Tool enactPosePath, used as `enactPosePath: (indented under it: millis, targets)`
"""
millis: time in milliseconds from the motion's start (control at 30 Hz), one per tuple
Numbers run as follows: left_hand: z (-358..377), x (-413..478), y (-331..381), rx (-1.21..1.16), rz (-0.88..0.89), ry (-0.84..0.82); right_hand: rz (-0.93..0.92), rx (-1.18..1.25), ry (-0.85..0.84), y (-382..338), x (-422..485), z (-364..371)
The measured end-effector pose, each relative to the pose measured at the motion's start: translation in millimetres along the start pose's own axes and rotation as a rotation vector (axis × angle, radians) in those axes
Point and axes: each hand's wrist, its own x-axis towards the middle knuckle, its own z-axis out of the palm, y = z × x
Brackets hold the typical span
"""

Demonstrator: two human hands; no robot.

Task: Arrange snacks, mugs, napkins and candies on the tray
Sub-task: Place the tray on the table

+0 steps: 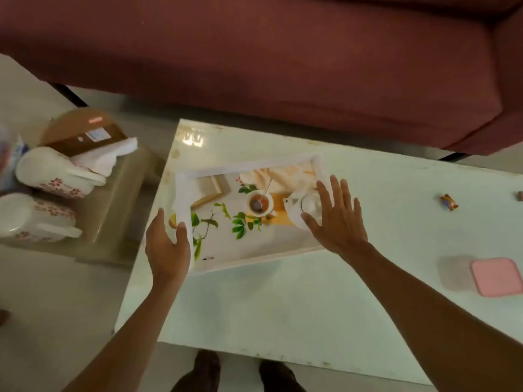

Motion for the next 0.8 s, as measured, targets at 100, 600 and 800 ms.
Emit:
enactPosePath:
  millis: [100, 600, 800]
  targets:
    - [10, 9, -5, -0.038, -0.116, -0.002, 0.07, 0.085, -0.037, 11, 15, 6]
    - [16, 57, -22, -0.398, -0.452, 0.044, 0.424, 0.605, 0.042, 39, 59, 15]
    - [14, 62, -25, -0.401, -0.464, 0.032, 0.501, 0.74, 0.051, 43, 56, 13]
